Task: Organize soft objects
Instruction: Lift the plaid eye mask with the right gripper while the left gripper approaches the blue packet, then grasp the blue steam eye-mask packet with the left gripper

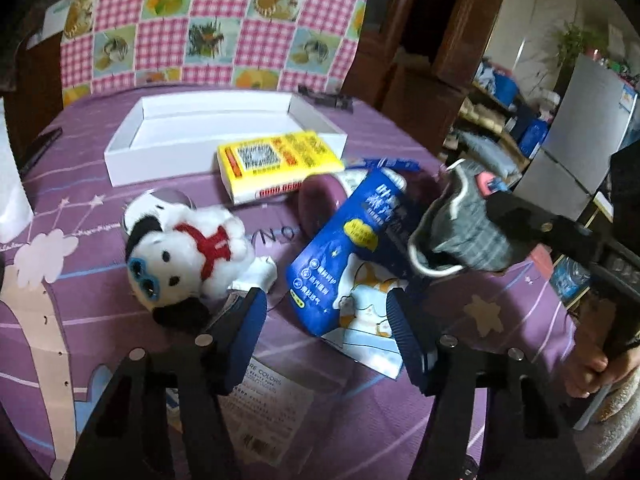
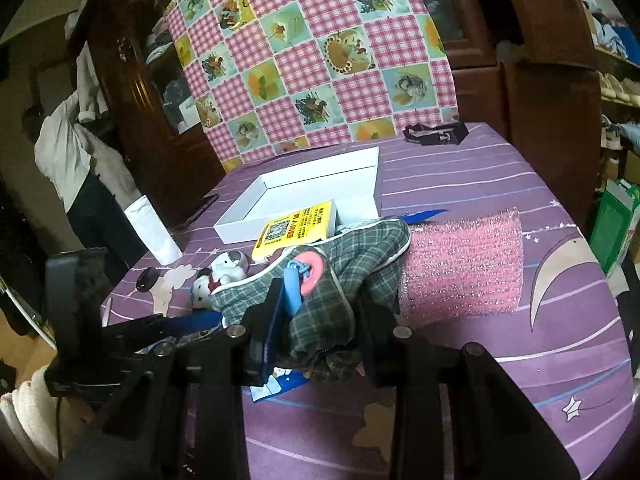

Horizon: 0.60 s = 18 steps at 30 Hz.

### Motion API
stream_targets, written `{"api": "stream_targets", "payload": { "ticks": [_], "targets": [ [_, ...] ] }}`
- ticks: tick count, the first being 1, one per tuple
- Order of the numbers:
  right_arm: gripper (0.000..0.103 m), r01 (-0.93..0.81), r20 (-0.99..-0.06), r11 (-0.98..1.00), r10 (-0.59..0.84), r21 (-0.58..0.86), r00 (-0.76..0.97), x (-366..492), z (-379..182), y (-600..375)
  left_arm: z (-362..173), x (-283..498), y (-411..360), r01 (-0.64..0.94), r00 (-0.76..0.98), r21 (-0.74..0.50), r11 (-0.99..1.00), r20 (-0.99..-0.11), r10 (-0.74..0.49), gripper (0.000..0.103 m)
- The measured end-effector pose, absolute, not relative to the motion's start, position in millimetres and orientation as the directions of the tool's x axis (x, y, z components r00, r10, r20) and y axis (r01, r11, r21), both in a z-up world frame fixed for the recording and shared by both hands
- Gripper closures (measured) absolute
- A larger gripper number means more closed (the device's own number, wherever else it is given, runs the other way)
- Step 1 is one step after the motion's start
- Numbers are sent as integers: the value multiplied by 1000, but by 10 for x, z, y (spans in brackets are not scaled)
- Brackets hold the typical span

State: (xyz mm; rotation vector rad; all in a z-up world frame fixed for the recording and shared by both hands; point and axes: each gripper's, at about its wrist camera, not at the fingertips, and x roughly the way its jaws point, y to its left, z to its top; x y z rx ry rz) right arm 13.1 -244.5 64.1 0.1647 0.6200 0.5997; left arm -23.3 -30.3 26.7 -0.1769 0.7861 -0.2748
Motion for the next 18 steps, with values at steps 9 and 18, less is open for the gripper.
{"api": "stream_targets", "payload": {
  "ticks": [9,18],
  "targets": [
    [68,-435,-566,852,520,292,639,177,579,-2368,204,-43,-558,227,625,-202,953,-720,-301,40],
    [68,-370,-661,839,542,398,518,365,293,-2367,139,48,-635,210,606,-146,967,-756,-246,45]
  ]
}}
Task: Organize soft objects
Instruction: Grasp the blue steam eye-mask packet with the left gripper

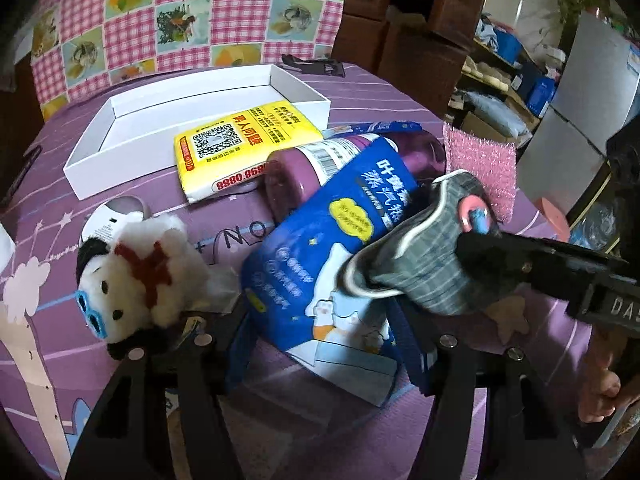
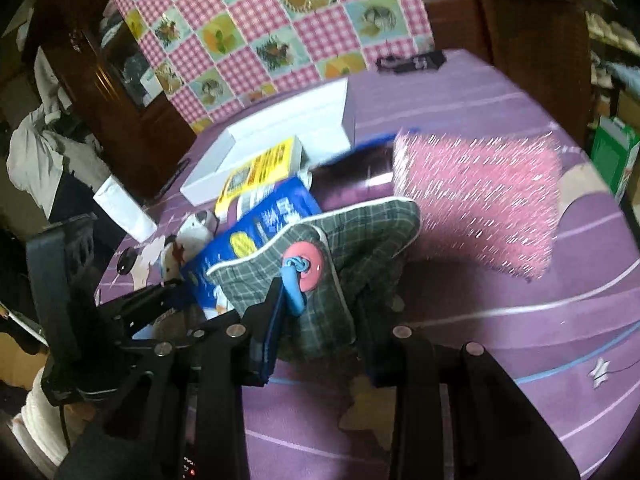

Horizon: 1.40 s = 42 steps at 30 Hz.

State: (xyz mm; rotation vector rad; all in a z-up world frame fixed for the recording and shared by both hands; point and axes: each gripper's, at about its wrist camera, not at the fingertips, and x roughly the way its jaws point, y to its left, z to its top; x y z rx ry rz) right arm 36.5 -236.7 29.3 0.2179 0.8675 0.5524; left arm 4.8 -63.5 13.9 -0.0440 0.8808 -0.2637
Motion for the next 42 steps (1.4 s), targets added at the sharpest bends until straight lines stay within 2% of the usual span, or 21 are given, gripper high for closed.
{"api": "stream_targets", "payload": {
  "ticks": [2,3,5,6,10,21,26,36,42],
  "targets": [
    [68,-374,-662,841,539,391,520,357,277,-2343,136,42,-659,225,605,-145,964,-754,-255,56],
    [68,-379,-663,843,536,383,522,345,276,-2330,136,36,-663,237,601,-158,959,-752,-272,67],
    [68,-384,-663,841,538,381,520,348,277,-2316,142,40,-659,229,601,-173,958,-749,-279,73],
    [68,-386,-663,838,542,385,517,349,274,-2315,140,34,-643,224,601,-182,957,-748,-283,80],
    [68,-392,-660,836,546,384,517,342,285,-2321,142,-10,-548,207,603,-246,947,-730,-321,99],
    [70,-453,-577,802,596,390,559,222,466,-2325,307,-214,-451,240,669,-247,939,-659,-344,102],
    [70,-516,-469,765,644,386,604,20,628,-2370,494,-311,-475,262,707,-227,938,-616,-347,103],
    [71,-476,-502,795,607,376,616,243,1157,-2349,985,-178,-265,234,743,-242,942,-580,-334,103],
    [71,-441,-500,791,610,424,614,588,1370,-2175,1262,46,-99,200,790,-255,946,-530,-310,103]
  ]
}}
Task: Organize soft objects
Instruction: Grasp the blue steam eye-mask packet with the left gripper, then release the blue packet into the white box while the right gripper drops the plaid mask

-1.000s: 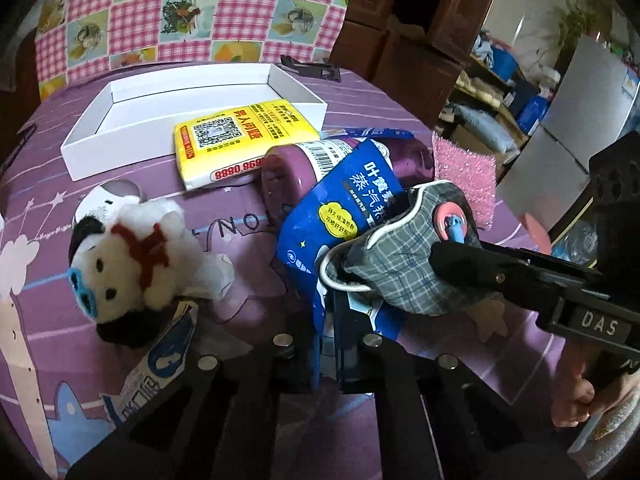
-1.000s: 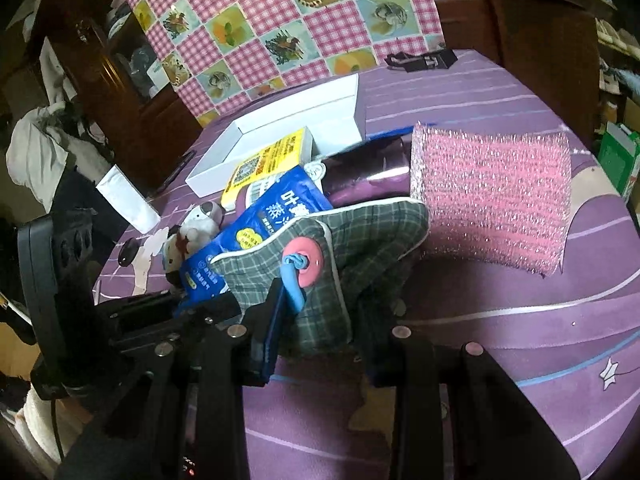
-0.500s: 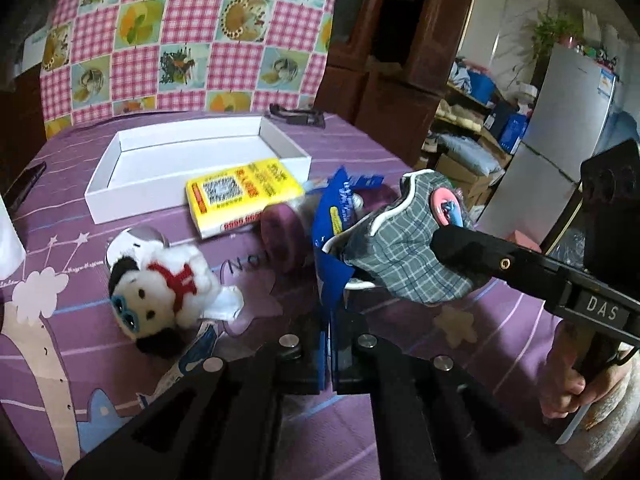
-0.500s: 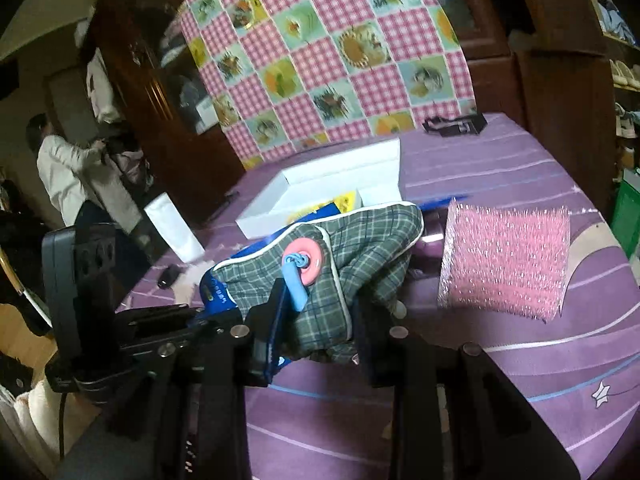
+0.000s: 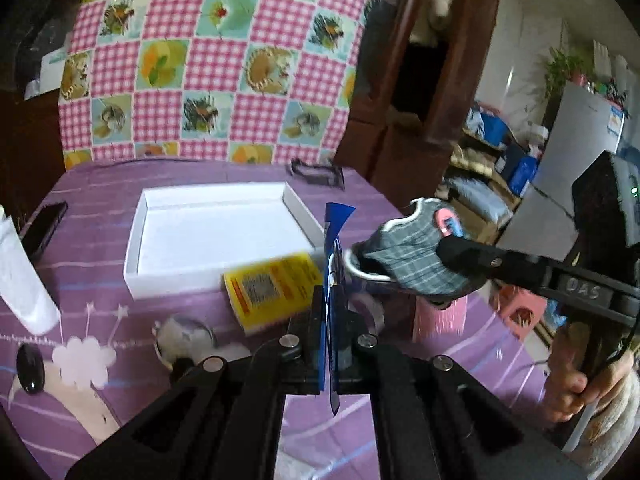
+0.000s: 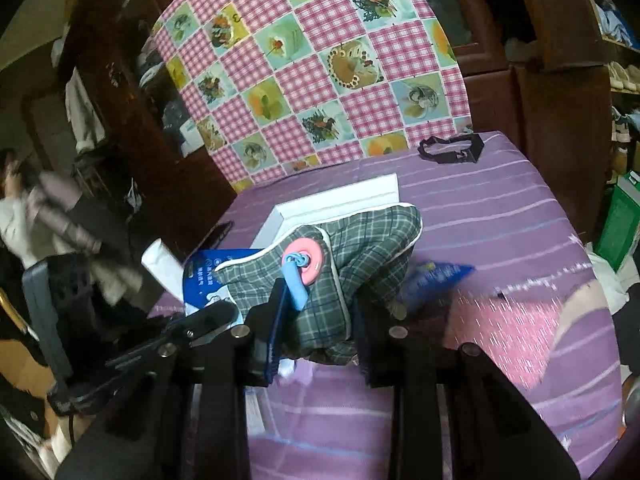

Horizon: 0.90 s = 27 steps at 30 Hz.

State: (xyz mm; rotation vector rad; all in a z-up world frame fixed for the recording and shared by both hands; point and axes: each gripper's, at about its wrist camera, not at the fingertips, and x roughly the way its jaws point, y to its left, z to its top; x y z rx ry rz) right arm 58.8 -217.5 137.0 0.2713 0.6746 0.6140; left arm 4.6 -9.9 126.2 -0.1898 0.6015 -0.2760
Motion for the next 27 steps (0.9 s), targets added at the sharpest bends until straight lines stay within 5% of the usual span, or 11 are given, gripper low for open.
{"api": "stream_targets", "payload": {
  "ticks": [9,16,22,27],
  "targets": [
    [71,-354,-518,787,605,505,605,1355,1536,-1847,1518,613,205,163,830,-346,924,-458,-318,103],
    [71,-310,-535,756,636,576,556,1968,1472,-1625,1213,1341,583,113,791,-495,862,-480,-379,103],
    [71,-228,-581,725,667,650,467,2281,1066,-1520,730,1662,826,-36,759,-512,858,-573,-310,103],
    [71,-226,-678,801,592,554,436,2376,778,-1375,444,1796,885,-166,697,-390,906,-697,-172,103]
  ]
}}
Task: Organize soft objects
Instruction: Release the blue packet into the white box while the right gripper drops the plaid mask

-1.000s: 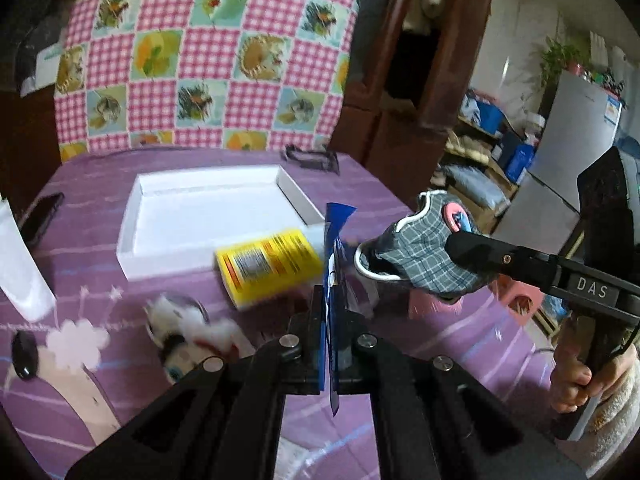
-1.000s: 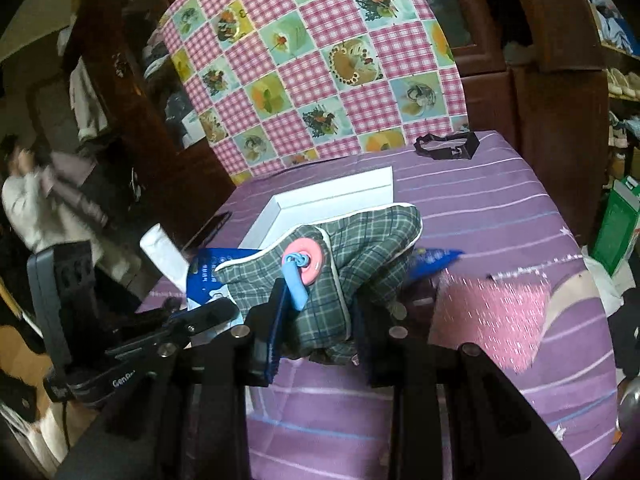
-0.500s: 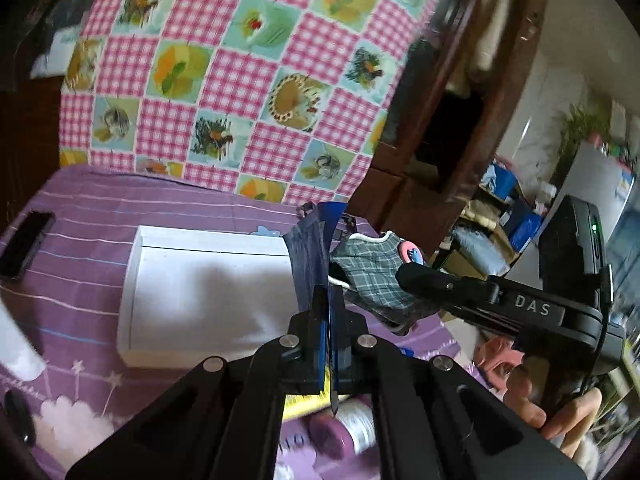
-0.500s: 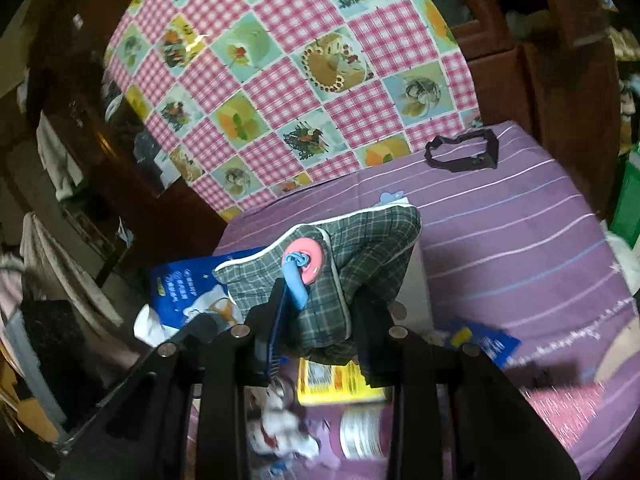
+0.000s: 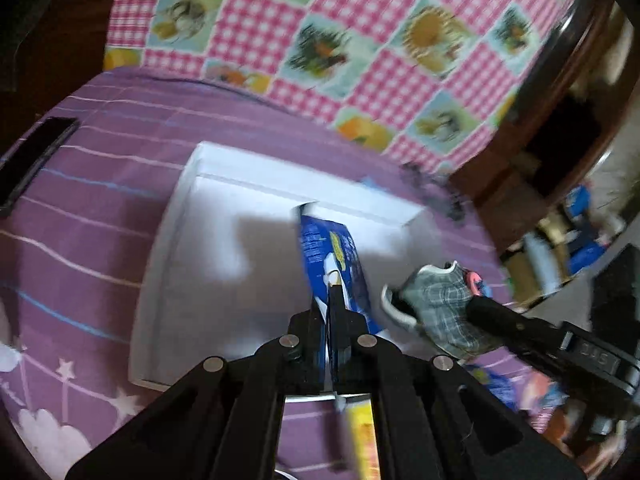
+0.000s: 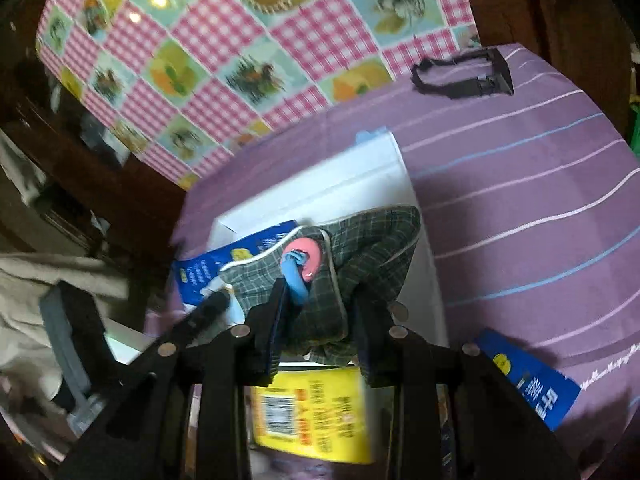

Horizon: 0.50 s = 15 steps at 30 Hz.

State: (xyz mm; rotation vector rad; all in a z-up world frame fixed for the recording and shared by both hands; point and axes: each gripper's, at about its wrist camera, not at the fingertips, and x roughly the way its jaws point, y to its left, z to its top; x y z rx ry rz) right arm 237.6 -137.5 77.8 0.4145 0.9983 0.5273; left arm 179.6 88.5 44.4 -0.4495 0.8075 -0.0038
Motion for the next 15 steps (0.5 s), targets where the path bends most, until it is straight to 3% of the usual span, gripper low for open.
{"api": "stream_targets", "payload": {
  "ticks": [7,15],
  "targets": [
    [71,-300,-699,814,580,497,418,2357,728,-1353,191,1947,812,-242,568,-128,962,-822,33,103],
    [71,-300,-713,839,544,453,443,2344,709,-1202,217,1929,919,-284,531,-85,955,-843,82,103]
  ]
}}
